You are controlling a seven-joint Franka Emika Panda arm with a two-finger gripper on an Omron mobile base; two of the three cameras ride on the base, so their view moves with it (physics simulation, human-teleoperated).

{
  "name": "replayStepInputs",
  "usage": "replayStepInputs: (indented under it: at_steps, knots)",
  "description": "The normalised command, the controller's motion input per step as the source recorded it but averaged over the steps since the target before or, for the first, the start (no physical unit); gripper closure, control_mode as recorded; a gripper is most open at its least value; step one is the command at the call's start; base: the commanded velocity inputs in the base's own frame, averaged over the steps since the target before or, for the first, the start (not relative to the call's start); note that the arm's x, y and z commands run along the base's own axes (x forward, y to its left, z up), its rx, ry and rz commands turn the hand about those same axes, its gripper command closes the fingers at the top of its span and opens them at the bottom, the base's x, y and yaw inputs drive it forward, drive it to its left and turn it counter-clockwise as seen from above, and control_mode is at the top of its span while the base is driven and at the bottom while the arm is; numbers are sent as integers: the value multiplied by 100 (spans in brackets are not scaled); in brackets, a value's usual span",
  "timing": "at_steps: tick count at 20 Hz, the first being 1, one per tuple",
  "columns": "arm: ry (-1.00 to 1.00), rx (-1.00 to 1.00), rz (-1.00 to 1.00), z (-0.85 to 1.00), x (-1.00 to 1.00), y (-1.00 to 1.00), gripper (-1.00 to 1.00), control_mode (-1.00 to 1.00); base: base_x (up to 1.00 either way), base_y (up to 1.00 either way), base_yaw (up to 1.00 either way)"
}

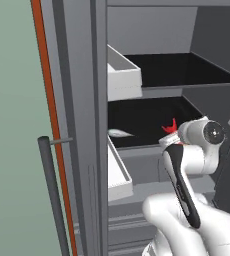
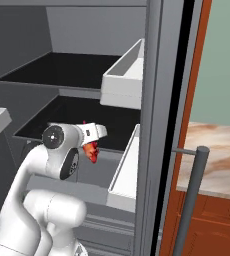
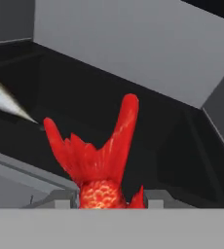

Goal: Place the fish on the counter behind the older fish on the same shelf of the fridge to maintain FIFO order. Close the fridge door when finished.

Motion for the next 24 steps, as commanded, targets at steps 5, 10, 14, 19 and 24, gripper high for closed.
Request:
replayStepInputs:
  at_steps: [5, 10, 14, 19, 24]
  knots:
    - [-19, 0, 0, -6, 61, 23, 100, -100, 0, 0, 0]
    - [13, -11, 4, 0, 93, 31, 100, -100, 0, 0, 0]
    - [22, -21, 10, 0, 93, 22, 100, -100, 0, 0, 0]
    - [0, -13, 14, -8, 67, 2, 100, -100, 0, 0, 0]
    - [0, -11, 19, -31, 31, 2, 100, -100, 0, 0, 0]
